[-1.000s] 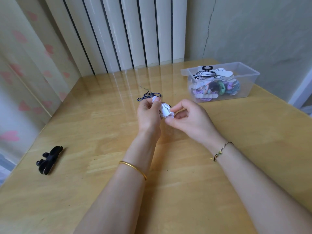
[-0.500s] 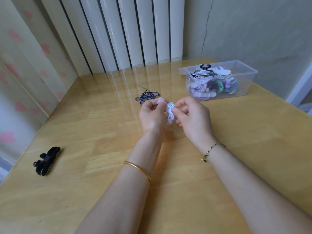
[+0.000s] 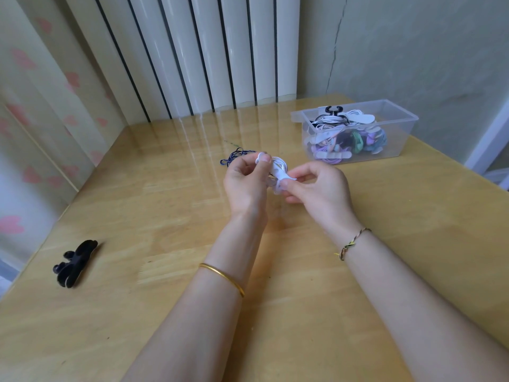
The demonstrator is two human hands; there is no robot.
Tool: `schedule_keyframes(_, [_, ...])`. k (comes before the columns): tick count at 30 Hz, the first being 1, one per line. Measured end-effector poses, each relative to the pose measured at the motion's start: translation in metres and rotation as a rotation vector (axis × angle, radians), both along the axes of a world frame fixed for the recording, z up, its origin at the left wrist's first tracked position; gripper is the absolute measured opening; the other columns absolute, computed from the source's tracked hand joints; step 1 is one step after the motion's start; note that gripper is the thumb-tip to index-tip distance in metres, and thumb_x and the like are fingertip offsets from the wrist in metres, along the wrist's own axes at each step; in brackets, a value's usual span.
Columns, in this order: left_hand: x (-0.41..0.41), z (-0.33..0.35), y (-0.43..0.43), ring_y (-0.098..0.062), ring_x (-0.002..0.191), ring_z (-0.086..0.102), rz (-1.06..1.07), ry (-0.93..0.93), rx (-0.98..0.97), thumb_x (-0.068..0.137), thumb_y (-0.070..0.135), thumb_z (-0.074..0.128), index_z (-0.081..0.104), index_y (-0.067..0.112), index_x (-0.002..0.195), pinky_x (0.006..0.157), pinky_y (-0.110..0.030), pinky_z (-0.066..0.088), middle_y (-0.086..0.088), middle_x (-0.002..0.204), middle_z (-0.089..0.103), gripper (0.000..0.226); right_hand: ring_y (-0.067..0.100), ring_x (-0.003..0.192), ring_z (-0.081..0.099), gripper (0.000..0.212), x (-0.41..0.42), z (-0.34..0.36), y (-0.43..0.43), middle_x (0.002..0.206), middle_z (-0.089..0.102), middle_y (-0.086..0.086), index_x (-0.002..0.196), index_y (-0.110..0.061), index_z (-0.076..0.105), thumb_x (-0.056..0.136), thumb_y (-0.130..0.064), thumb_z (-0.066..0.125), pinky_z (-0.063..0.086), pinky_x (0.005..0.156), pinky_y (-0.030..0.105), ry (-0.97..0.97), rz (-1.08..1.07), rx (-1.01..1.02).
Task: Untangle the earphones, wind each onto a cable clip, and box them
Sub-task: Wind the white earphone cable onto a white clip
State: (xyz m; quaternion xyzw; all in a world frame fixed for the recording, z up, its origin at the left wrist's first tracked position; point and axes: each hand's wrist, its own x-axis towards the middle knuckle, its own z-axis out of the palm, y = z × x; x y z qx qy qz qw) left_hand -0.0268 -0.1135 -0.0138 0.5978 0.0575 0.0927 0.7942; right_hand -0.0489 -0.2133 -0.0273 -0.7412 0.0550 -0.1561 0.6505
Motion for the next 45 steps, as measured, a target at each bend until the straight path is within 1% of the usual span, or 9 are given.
schedule_keyframes(6, [-0.003, 0.000, -0.001, -0.005, 0.064, 0.056, -0.086, 0.009, 0.031, 0.090, 0.007, 0.062, 0.063, 0.015, 0.088, 0.053, -0.012, 0.044, 0.005, 0.080, 0.064, 0.008, 0.018, 0.056, 0.065, 0.019, 0.004, 0.001, -0.018, 0.083, 0.063, 0.015, 0.105, 0.000, 0.049, 0.090, -0.002, 0.060, 0.058, 0.057, 0.029, 0.113, 0.076, 0.323])
schedule_keyframes(9, [-0.003, 0.000, 0.000, -0.007, 0.066, 0.057, -0.110, 0.030, 0.008, 0.090, 0.007, 0.062, 0.063, 0.016, 0.087, 0.058, -0.016, 0.046, 0.004, 0.080, 0.063, 0.010, 0.012, 0.059, 0.060, 0.019, 0.007, -0.001, -0.022, 0.085, 0.061, 0.008, 0.107, -0.004, 0.055, 0.091, -0.011, 0.062, 0.053, 0.055, 0.023, 0.158, 0.080, 0.252])
schedule_keyframes(12, [-0.002, 0.000, 0.002, -0.008, 0.068, 0.058, -0.120, 0.054, -0.019, 0.090, 0.007, 0.063, 0.064, 0.015, 0.088, 0.061, -0.017, 0.046, 0.003, 0.081, 0.064, 0.008, 0.010, 0.059, 0.059, 0.006, 0.006, 0.000, -0.024, 0.071, 0.063, 0.004, 0.084, -0.008, 0.061, 0.090, -0.009, 0.061, 0.051, 0.055, 0.020, 0.106, 0.104, 0.202])
schedule_keyframes(17, [-0.002, -0.002, -0.005, 0.003, 0.061, 0.060, -0.060, 0.064, 0.060, 0.087, 0.007, 0.066, 0.065, 0.012, 0.087, 0.051, -0.003, 0.041, 0.000, 0.084, 0.066, 0.005, 0.010, 0.054, 0.054, 0.017, 0.006, 0.002, -0.032, 0.065, 0.060, 0.003, 0.075, -0.012, 0.059, 0.091, -0.005, 0.058, 0.046, 0.049, 0.017, 0.053, 0.030, 0.015])
schedule_keyframes(25, [0.028, 0.031, -0.043, -0.006, 0.063, 0.051, -0.120, 0.011, 0.245, 0.089, 0.011, 0.065, 0.064, 0.015, 0.083, 0.045, -0.004, 0.036, -0.001, 0.075, 0.061, 0.007, 0.012, 0.055, 0.062, 0.006, 0.018, 0.047, -0.078, 0.070, 0.065, 0.009, 0.088, 0.001, 0.063, 0.087, -0.005, 0.066, 0.054, 0.055, 0.020, 0.076, 0.054, 0.014])
schedule_keyframes(32, [0.073, 0.058, -0.108, -0.012, 0.071, 0.057, -0.300, -0.122, 0.444, 0.088, 0.005, 0.061, 0.069, 0.008, 0.091, 0.064, -0.014, 0.046, -0.002, 0.080, 0.065, 0.008, 0.007, 0.046, 0.062, 0.018, 0.047, 0.075, -0.147, 0.062, 0.064, 0.011, 0.068, -0.007, 0.062, 0.084, 0.001, 0.064, 0.054, 0.049, 0.021, 0.022, -0.206, -0.112])
schedule_keyframes(37, [0.118, 0.064, -0.139, -0.021, 0.112, 0.058, -0.238, -0.211, 0.821, 0.088, 0.001, 0.051, 0.064, 0.009, 0.118, 0.100, -0.032, 0.045, -0.007, 0.119, 0.065, 0.033, 0.025, 0.072, 0.067, 0.011, 0.099, 0.087, -0.189, 0.075, 0.070, 0.009, 0.071, -0.014, 0.063, 0.077, -0.006, 0.057, 0.055, 0.064, 0.031, 0.006, -0.567, -0.449])
schedule_keyframes(41, [0.138, 0.049, -0.143, -0.028, 0.124, 0.047, -0.192, -0.187, 1.099, 0.084, -0.005, 0.039, 0.062, 0.017, 0.121, 0.103, -0.043, 0.040, -0.005, 0.129, 0.059, 0.049, 0.033, 0.094, 0.059, 0.011, 0.117, 0.082, -0.194, 0.100, 0.065, 0.013, 0.092, -0.012, 0.064, 0.086, -0.010, 0.055, 0.037, 0.070, 0.028, 0.153, -0.668, -0.905])
schedule_keyframes(45, [0.140, 0.040, -0.145, -0.029, 0.121, 0.049, -0.140, -0.246, 1.079, 0.085, -0.006, 0.037, 0.063, 0.015, 0.119, 0.103, -0.042, 0.040, -0.006, 0.127, 0.061, 0.048, 0.026, 0.115, 0.047, 0.021, 0.129, 0.063, -0.190, 0.118, 0.056, 0.006, 0.107, -0.021, 0.064, 0.087, -0.020, 0.058, 0.034, 0.086, 0.032, 0.317, -0.616, -1.229])
